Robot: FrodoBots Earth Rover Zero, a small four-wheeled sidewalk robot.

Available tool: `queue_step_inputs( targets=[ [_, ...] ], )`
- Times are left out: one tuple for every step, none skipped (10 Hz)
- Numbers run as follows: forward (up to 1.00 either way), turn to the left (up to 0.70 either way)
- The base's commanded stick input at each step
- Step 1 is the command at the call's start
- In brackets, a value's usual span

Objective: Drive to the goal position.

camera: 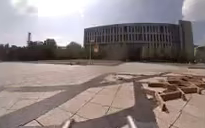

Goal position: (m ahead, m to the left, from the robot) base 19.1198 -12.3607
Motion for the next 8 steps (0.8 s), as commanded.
queue_step_inputs(
  targets=[
    [0.7, 0.05],
    [0.7, 0.05],
    [0.7, 0.05],
    [0.7, 0.05],
    [0.7, 0.05],
    [0.7, 0.05],
    [0.7, 0.05],
    [0.7, 0.05]
  ],
)
